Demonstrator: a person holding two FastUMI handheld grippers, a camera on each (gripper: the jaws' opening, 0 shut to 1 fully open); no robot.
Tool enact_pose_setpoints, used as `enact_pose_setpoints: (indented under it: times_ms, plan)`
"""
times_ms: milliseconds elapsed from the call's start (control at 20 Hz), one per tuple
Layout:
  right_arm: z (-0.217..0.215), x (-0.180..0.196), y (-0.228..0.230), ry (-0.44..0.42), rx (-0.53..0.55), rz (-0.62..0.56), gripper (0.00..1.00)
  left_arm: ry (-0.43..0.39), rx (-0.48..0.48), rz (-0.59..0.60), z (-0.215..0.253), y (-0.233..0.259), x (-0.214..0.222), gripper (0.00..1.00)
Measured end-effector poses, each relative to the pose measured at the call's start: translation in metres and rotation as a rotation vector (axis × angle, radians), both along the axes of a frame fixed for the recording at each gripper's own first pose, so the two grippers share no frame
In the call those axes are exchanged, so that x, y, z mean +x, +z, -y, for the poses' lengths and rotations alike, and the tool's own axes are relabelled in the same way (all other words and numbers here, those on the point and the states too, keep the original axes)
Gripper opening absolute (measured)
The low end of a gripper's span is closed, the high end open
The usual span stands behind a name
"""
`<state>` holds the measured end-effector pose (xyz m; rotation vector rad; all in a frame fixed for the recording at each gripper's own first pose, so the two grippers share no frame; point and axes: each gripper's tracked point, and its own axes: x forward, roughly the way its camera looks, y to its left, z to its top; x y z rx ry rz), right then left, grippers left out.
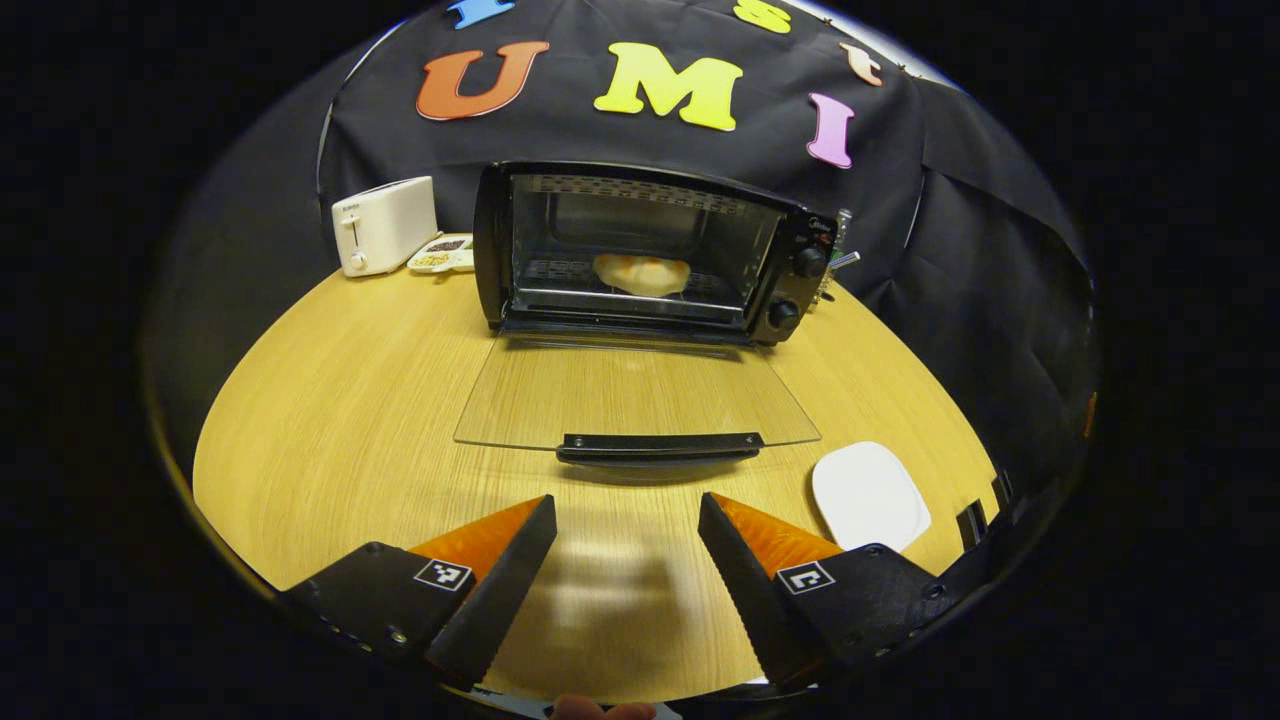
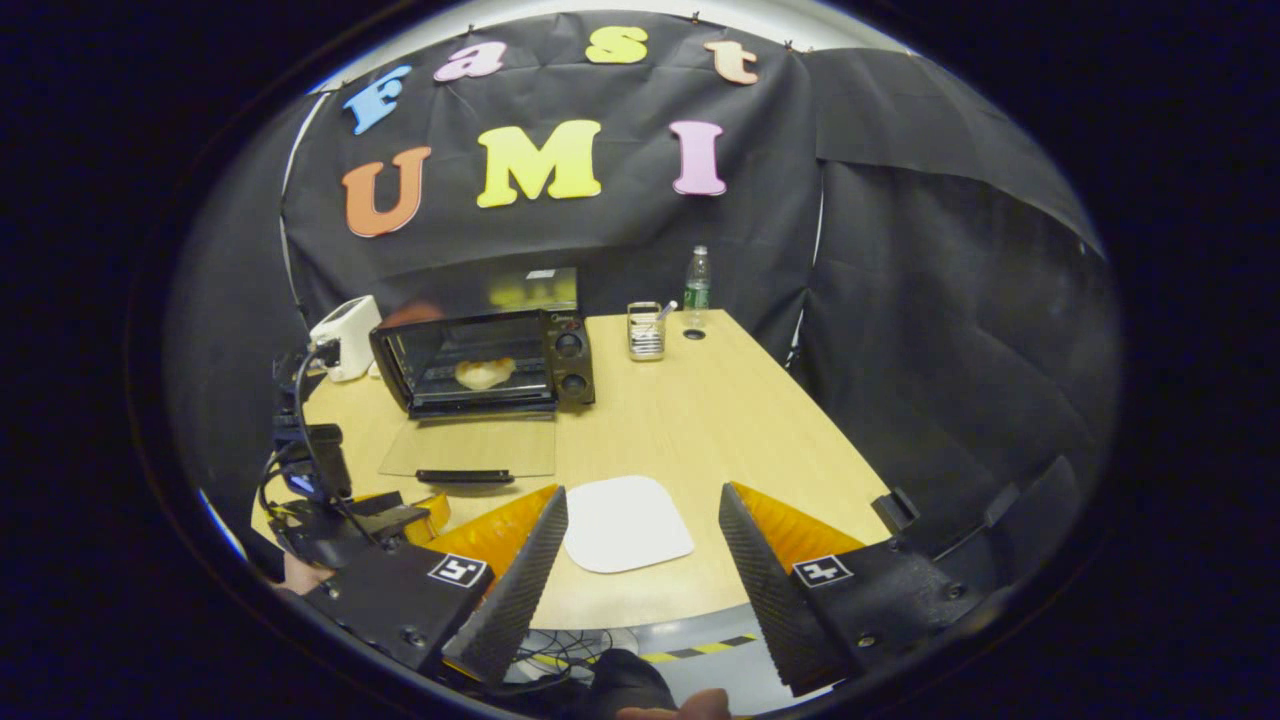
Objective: Open the electric oven with the left hand, put the food in, and close the electric oven.
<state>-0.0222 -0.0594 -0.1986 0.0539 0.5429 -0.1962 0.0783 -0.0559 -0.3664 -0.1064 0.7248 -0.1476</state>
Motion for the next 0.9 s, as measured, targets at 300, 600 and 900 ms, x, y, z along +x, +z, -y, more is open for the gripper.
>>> enact_pose_setpoints:
  times_ms: [300,600,900]
  plan:
    - [0.009,0.016,0.016,0.021,0.002,0.009,0.96,0.030,0.038,-0.059,0.018,-0.022,0.014,0.95]
    - [0.024,0.021,0.023,0.019,-0.002,0.014,0.96,0.077,0.069,-0.168,0.014,-0.046,0.017,0.96]
    - [0.025,0.022,0.021,0.027,0.013,0.003,0.95,0.029,0.109,-0.111,0.015,-0.035,0.032,0.94]
